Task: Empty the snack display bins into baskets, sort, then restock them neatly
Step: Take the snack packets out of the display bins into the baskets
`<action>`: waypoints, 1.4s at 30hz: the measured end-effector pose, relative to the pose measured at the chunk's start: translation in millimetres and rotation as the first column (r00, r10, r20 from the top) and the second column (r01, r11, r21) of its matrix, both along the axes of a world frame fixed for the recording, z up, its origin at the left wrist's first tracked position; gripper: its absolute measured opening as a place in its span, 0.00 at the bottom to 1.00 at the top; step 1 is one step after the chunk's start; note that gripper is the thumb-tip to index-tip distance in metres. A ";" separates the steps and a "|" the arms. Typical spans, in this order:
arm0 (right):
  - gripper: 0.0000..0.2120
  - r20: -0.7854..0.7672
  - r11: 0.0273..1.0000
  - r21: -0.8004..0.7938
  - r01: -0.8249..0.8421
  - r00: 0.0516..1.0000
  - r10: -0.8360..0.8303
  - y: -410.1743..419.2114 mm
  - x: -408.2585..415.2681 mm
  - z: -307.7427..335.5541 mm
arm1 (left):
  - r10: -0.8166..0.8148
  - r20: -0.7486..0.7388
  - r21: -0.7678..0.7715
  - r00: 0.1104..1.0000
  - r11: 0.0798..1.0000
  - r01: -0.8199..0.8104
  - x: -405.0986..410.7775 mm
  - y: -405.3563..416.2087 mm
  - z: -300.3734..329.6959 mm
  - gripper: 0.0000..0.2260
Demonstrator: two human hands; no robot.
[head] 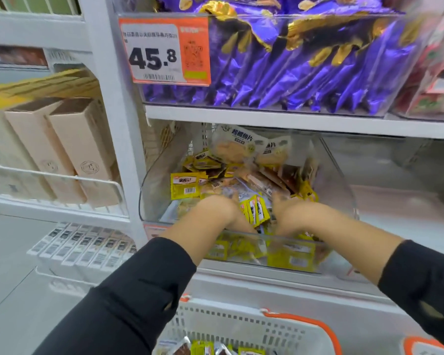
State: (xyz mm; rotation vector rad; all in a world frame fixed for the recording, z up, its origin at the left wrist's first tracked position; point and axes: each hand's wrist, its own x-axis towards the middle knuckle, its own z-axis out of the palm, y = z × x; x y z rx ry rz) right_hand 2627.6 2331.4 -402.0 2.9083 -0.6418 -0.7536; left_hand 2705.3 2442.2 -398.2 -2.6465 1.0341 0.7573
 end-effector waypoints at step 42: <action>0.17 0.662 0.979 0.189 -0.079 0.746 -0.068 -13.4 -47.1 45.6 | 0.127 0.123 -0.713 0.984 0.701 -0.002 -35.4 58.0 31.5 0.17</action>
